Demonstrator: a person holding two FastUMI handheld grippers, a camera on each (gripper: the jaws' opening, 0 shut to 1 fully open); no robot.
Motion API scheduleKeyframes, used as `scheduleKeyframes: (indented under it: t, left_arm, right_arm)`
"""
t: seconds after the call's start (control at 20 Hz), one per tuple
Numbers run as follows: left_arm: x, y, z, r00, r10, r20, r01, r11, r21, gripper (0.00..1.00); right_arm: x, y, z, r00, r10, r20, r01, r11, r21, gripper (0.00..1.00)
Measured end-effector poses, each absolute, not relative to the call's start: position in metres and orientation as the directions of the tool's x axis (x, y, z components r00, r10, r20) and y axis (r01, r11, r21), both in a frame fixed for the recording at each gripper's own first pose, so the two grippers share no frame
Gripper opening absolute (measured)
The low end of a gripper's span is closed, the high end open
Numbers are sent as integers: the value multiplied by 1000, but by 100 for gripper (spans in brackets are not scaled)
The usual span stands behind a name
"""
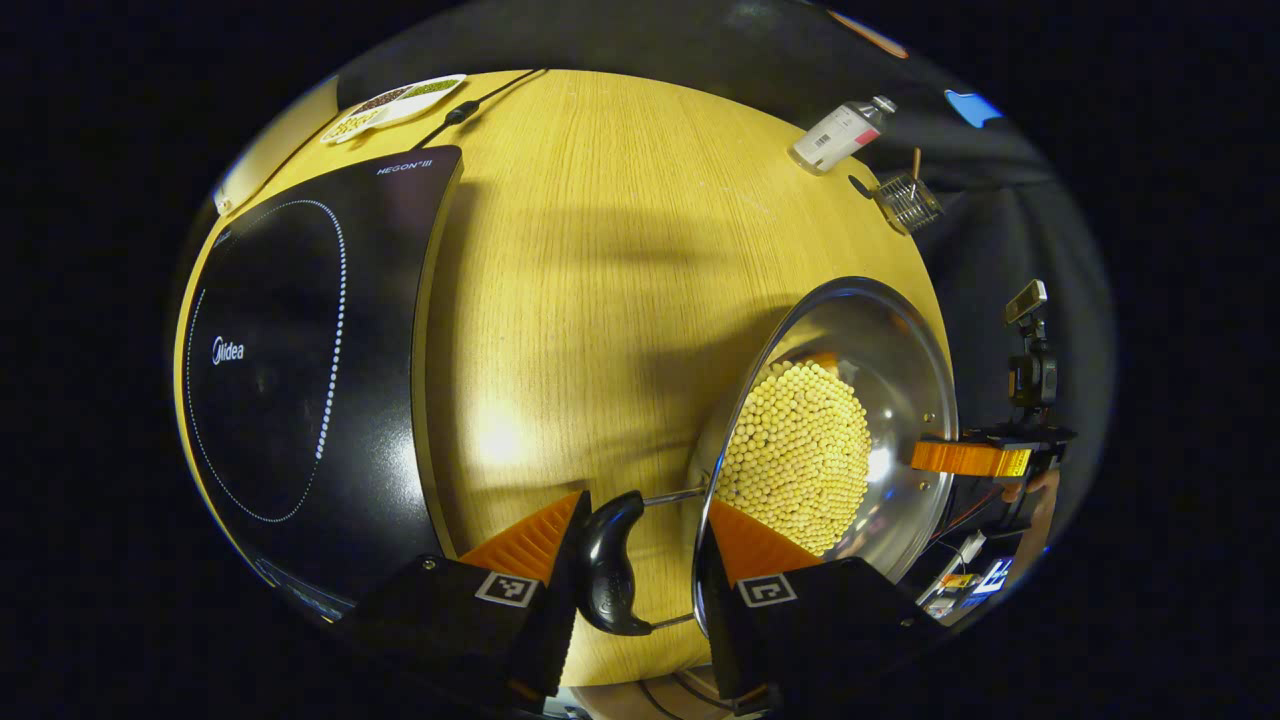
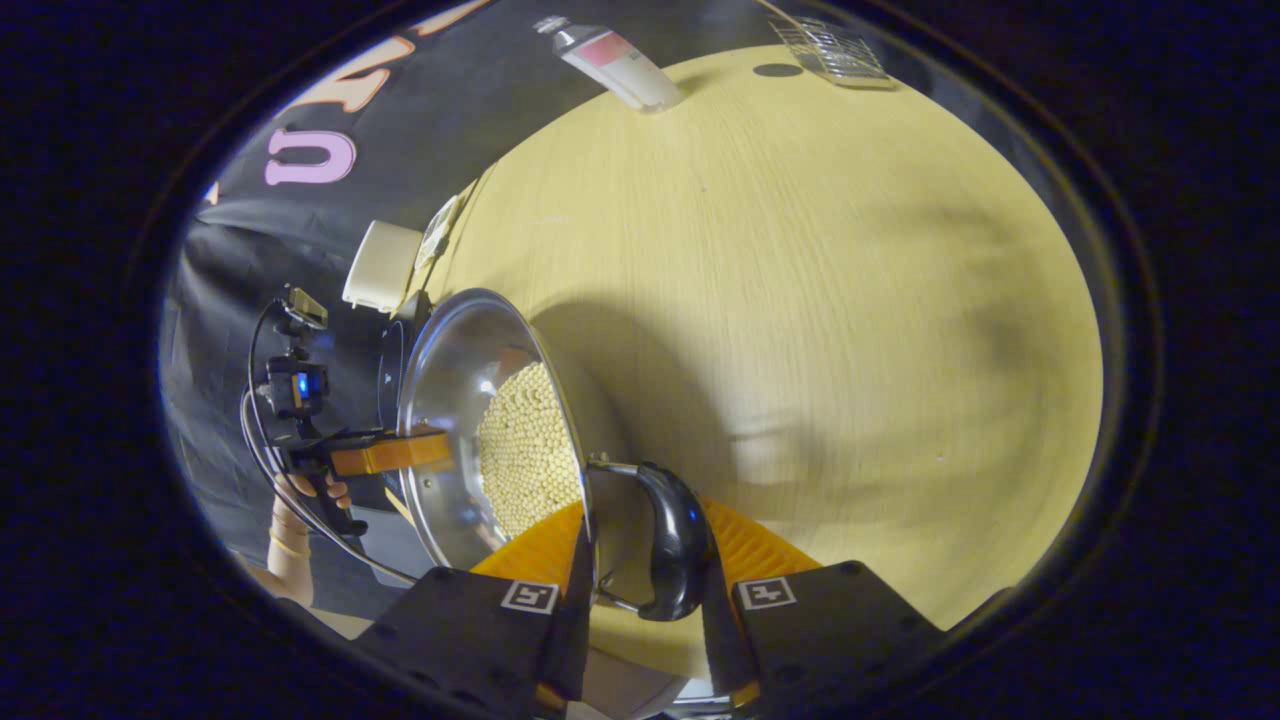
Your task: First push the handle of the pot to place it horizontally, then grasp the pot with both hands and set it on the induction cooktop.
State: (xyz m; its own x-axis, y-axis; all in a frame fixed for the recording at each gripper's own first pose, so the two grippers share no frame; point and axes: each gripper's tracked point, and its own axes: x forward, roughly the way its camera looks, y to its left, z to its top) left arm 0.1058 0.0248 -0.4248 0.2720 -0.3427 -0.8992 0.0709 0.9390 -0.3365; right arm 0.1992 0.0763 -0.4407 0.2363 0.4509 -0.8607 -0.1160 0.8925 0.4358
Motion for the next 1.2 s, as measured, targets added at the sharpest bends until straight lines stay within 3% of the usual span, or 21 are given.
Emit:
scheduleKeyframes:
  t: [0.05, 0.15, 0.25, 0.3, 0.4, 0.5, 0.55, 0.6, 0.75, 0.8, 0.85, 1.2]
  left_arm:
    - [104, 25, -423, 270, -342, -900, 68, 939, -336, 58]
    - [101, 29, -414, 277, -346, -896, 64, 937, -342, 60]
    - [96, 34, -403, 272, -347, -898, 59, 937, -344, 58]
    - [94, 38, -397, 271, -346, -898, 56, 937, -344, 58]
    - [91, 49, -384, 272, -347, -897, 50, 937, -347, 58]
    - [88, 63, -371, 282, -347, -895, 51, 936, -347, 60]
    - [86, 71, -364, 286, -346, -894, 49, 937, -347, 58]
    - [84, 79, -359, 284, -345, -894, 47, 937, -347, 58]
    - [82, 109, -344, 303, -343, -889, 60, 938, -342, 60]
    - [82, 119, -341, 307, -338, -890, 61, 940, -336, 58]
    - [82, 131, -338, 315, -334, -889, 64, 942, -331, 58]
    - [91, 221, -335, 342, -317, -885, 31, 945, -326, 58]
  right_arm:
    - [196, 76, -439, 235, 445, -864, -117, 896, 429, 44]
    - [195, 80, -428, 245, 448, -860, -103, 894, 436, 50]
    - [191, 86, -418, 250, 452, -856, -83, 891, 446, 50]
    - [189, 91, -412, 253, 457, -853, -81, 888, 452, 45]
    - [185, 103, -401, 262, 466, -845, -85, 884, 461, 51]
    - [181, 118, -392, 277, 471, -837, -92, 880, 465, 51]
    - [180, 125, -387, 284, 472, -835, -93, 880, 466, 45]
    - [177, 133, -384, 291, 471, -833, -93, 880, 465, 50]
    - [170, 165, -369, 307, 475, -825, -95, 877, 470, 50]
    - [169, 176, -367, 311, 478, -821, -99, 876, 472, 44]
    - [169, 188, -366, 317, 482, -817, -100, 873, 477, 50]
    - [173, 280, -356, 363, 494, -790, -110, 865, 490, 50]
